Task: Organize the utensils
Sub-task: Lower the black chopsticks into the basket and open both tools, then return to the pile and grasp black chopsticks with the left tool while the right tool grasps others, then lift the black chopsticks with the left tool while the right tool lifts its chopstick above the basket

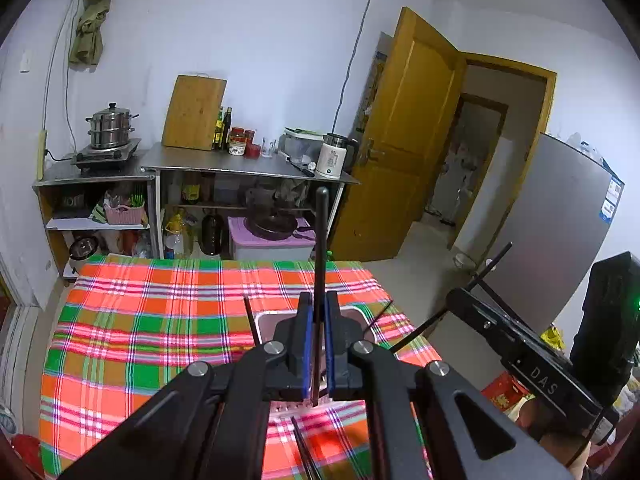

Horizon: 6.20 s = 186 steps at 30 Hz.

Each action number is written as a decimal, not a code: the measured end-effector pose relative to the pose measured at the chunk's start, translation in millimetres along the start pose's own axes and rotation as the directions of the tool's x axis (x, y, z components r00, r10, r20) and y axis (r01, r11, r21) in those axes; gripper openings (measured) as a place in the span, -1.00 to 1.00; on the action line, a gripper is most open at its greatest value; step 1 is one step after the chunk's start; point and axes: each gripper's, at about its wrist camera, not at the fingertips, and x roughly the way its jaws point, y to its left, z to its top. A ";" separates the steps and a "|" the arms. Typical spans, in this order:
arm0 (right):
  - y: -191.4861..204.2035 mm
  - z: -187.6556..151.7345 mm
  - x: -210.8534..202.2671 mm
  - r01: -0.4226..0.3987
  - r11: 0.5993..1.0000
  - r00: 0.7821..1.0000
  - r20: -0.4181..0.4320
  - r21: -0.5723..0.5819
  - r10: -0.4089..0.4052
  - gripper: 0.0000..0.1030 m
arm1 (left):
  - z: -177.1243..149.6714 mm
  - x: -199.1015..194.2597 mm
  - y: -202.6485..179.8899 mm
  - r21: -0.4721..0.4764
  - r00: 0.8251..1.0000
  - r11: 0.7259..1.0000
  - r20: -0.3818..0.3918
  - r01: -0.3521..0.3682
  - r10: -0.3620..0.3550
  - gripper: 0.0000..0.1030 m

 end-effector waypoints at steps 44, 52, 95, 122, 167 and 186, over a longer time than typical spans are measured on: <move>-17.9 -51.6 79.2 0.042 0.999 0.981 -0.191 -0.002 -0.041 -0.90 | -41.1 83.1 33.4 -0.012 0.983 0.999 -0.178 -0.049 0.046 -0.88; -12.4 -48.6 65.9 0.026 0.999 0.984 -0.176 -0.028 -0.030 -0.79 | -43.5 63.2 24.2 0.014 0.988 0.998 -0.140 -0.061 0.062 -0.46; -34.4 -165.5 -40.6 0.053 0.999 0.962 -0.267 0.006 -0.049 -0.78 | -194.5 -7.1 9.4 0.017 0.972 0.997 -0.220 -0.082 0.083 -0.45; -66.0 -189.0 -27.3 0.086 0.994 0.941 -0.332 0.060 -0.061 -0.78 | -239.3 77.4 -3.6 0.042 0.919 0.994 -0.380 -0.098 0.107 -0.49; 1.4 -206.4 135.1 0.057 0.989 0.823 -0.554 -0.135 -0.123 -0.78 | -202.6 88.9 85.3 -0.035 0.892 0.977 -0.414 -0.212 0.179 -0.80; -0.9 -160.6 88.2 0.001 0.997 0.886 -0.463 -0.074 -0.035 -0.90 | -163.6 49.7 71.5 -0.076 0.936 0.985 -0.332 -0.153 0.120 -0.89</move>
